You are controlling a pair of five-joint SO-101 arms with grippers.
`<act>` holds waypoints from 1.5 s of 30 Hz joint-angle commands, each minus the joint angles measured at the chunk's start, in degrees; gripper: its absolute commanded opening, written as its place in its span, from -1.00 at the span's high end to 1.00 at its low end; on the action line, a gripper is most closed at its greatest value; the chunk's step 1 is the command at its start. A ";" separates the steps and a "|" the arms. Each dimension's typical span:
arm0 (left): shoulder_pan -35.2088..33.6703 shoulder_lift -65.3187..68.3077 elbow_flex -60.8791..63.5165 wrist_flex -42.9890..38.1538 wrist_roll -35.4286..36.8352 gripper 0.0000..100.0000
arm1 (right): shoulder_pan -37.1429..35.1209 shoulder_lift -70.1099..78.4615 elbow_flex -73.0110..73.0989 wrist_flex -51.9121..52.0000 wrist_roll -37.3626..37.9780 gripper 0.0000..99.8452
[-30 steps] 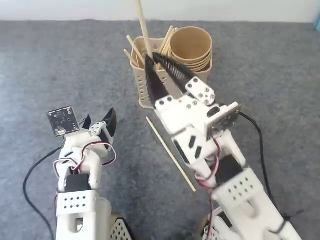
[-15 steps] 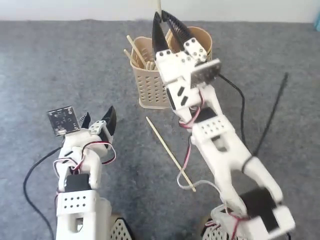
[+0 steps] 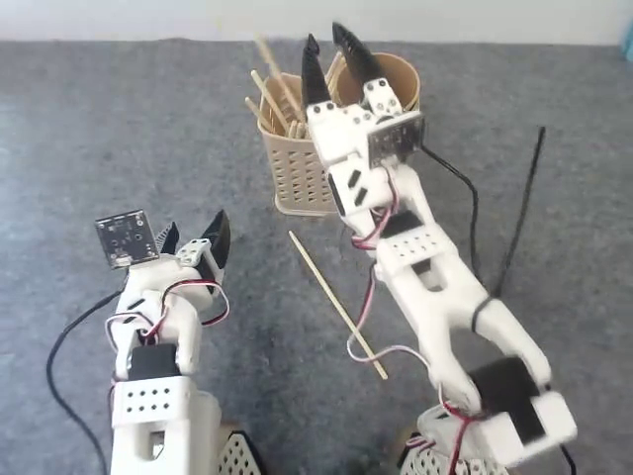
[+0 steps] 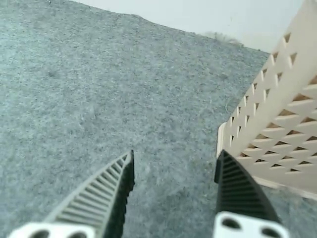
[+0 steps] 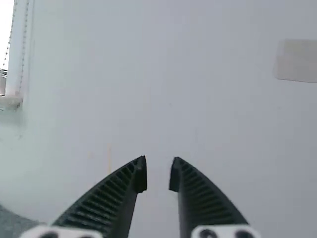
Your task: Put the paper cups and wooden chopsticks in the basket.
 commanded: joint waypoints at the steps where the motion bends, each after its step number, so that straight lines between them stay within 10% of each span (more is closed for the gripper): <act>1: 3.60 0.53 -2.24 -1.23 -0.62 0.49 | -1.19 -16.04 11.52 0.40 0.70 0.97; 14: 15.21 0.70 -2.15 2.99 -0.35 0.49 | 4.53 -60.88 15.03 69.67 -17.76 0.97; 21: 18.11 4.66 -6.29 4.84 3.43 0.49 | 5.23 -68.35 14.95 90.51 -21.71 0.97; 45: 21.89 69.98 -47.78 17.41 8.79 0.64 | 5.32 -69.05 42.11 88.57 -21.45 0.97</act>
